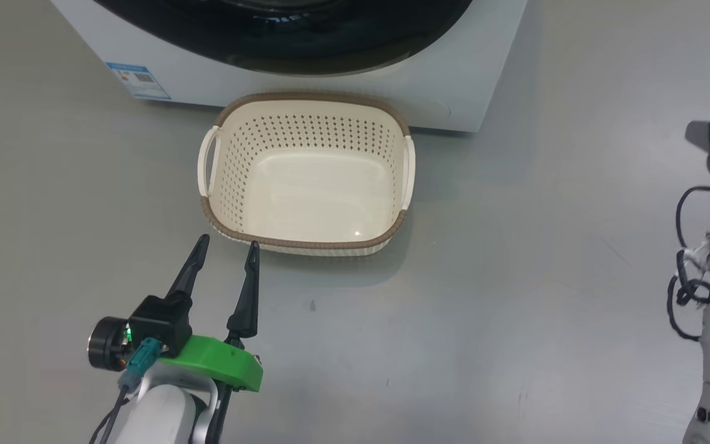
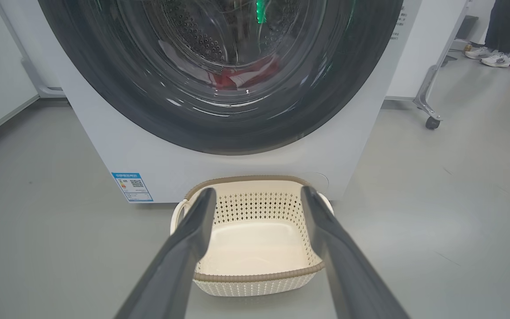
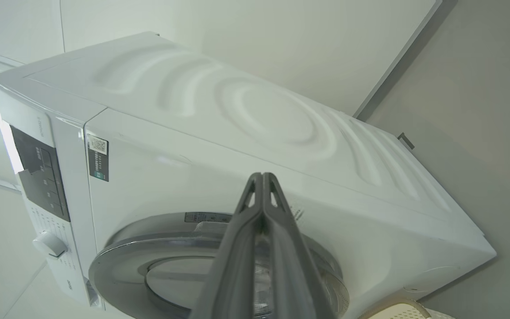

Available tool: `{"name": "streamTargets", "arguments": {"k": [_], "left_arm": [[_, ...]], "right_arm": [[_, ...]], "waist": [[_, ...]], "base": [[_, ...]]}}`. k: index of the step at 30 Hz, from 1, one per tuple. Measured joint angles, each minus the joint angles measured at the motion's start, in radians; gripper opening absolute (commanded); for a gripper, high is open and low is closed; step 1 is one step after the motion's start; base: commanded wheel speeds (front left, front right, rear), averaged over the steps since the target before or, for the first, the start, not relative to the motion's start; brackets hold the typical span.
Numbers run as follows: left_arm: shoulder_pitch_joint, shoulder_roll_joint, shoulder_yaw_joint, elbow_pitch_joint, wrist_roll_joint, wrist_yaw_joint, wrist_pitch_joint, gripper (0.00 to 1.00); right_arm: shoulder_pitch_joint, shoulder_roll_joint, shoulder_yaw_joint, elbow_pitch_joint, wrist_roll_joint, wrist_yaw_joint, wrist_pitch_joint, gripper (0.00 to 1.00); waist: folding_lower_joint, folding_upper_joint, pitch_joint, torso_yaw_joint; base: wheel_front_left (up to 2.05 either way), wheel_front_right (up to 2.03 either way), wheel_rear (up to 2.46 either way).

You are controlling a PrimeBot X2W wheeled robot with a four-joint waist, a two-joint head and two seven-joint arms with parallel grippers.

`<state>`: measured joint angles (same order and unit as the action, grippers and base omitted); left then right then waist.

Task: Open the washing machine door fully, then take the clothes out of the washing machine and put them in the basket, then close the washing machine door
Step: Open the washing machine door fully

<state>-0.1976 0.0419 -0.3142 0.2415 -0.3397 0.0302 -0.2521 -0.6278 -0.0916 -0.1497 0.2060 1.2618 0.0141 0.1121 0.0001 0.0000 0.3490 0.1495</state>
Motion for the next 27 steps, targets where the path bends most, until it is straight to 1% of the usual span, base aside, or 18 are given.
{"name": "streamTargets", "arguments": {"k": [5,6,10,12,15,18,23,27], "left_arm": [[-0.035,-0.001,-0.02,-0.003,-0.011,0.001,0.0,1.0],[-0.04,-0.001,-0.024,-0.004,-0.013,0.001,0.0,1.0],[-0.059,-0.002,-0.039,-0.007,-0.021,0.009,0.0,1.0],[-0.069,-0.002,-0.048,-0.007,-0.021,0.009,0.0,1.0],[-0.085,-0.003,-0.066,-0.008,-0.03,0.01,0.0,1.0],[-0.097,-0.005,-0.079,-0.009,-0.047,0.016,0.0,1.0],[-0.111,-0.005,-0.102,-0.009,-0.061,0.019,0.0,1.0],[-0.115,-0.009,-0.12,-0.008,-0.074,0.023,0.0,1.0]], "right_arm": [[-0.083,-0.035,-0.003,-0.006,0.011,-0.027,0.035,0.0],[-0.095,-0.044,0.0,-0.006,0.009,-0.027,0.042,0.0],[-0.156,-0.065,0.022,-0.005,-0.005,-0.051,0.067,0.0],[-0.189,-0.065,0.034,-0.004,-0.006,-0.054,0.078,0.0],[-0.228,-0.064,0.041,0.004,-0.005,-0.07,0.092,0.0],[-0.263,-0.063,0.047,0.017,-0.001,-0.079,0.112,0.0],[-0.318,-0.046,0.042,0.049,0.051,-0.106,0.152,0.0],[-0.356,-0.033,0.024,0.068,0.109,-0.115,0.184,0.0]], "waist": [[0.0,0.0,0.05,0.035],[0.0,0.0,0.059,0.042],[0.0,0.0,0.093,0.069],[0.0,0.0,0.109,0.08],[0.0,0.0,0.129,0.098],[0.0001,0.0,0.147,0.114],[0.0,0.0,0.173,0.138],[0.0,0.0,0.191,0.159]], "base": [[0.0,0.0,0.0],[0.0,0.0,0.0],[0.0,0.0,0.0],[0.0,0.0,0.0],[0.0,0.0,0.0],[0.0,0.0,0.0],[0.0,0.0,0.0],[0.0,0.0,0.0]]}}
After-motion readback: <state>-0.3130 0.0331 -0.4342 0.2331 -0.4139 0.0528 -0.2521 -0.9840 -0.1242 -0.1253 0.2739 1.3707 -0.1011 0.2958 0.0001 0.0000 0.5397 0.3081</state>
